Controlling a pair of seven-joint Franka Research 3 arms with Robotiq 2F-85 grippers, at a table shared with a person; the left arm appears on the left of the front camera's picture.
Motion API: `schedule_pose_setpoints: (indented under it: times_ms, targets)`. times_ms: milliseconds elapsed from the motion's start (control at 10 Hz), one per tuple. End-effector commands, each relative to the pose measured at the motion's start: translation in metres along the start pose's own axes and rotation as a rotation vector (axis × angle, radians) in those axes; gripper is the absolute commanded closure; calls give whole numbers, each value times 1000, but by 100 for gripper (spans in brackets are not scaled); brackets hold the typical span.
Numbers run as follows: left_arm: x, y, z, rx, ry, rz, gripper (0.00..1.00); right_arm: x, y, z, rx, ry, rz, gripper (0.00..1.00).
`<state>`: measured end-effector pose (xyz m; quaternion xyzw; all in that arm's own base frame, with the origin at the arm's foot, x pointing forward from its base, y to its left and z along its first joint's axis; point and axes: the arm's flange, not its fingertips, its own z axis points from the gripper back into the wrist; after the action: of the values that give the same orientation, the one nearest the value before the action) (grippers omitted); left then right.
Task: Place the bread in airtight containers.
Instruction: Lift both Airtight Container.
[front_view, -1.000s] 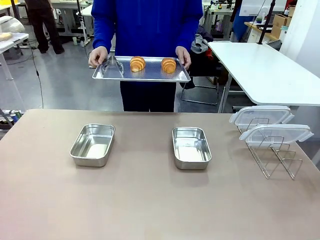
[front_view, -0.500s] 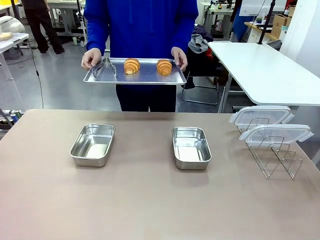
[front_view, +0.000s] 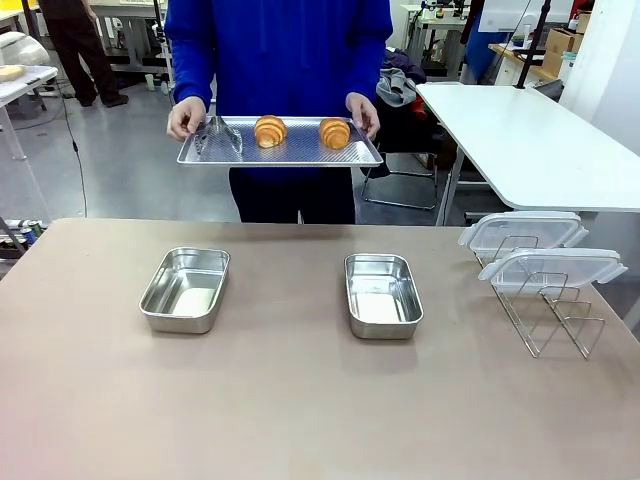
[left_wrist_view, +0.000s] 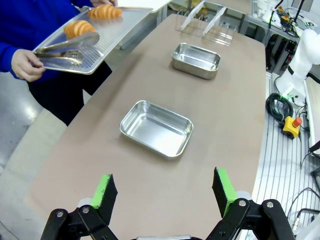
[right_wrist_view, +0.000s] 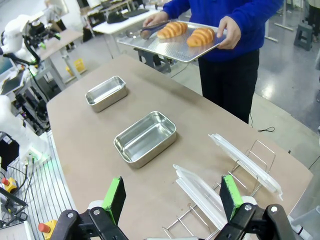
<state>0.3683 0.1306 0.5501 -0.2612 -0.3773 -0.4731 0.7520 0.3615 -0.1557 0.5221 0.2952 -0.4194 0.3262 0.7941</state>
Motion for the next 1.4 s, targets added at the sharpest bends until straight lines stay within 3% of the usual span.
schedule_pose_setpoints:
  times_ms: [0,300,500,700,900,1000,1100,1200,1300]
  targets:
    - [0,0,0,0,0,0,0,0,0,0,0,0,0,0]
    - [65,30,-39,29,197,193,0,63,13,-75,-82,184,-119,0]
    - [103,53,-76,132,305,349,0,94,21,-132,-185,315,-238,0]
    - [116,77,-109,293,376,566,0,115,39,-180,-247,396,-412,0]
    - [108,94,-125,411,419,745,0,110,44,-219,-366,588,-455,0]
    - [103,96,-127,426,423,787,0,108,46,-230,-366,610,-463,0]
    - [96,92,-131,423,415,804,0,106,48,-226,-247,584,-462,0]
    - [95,82,-121,355,446,761,0,93,45,-228,-384,551,-437,0]
    - [90,101,-133,430,427,780,0,93,45,-228,-384,551,-437,0]
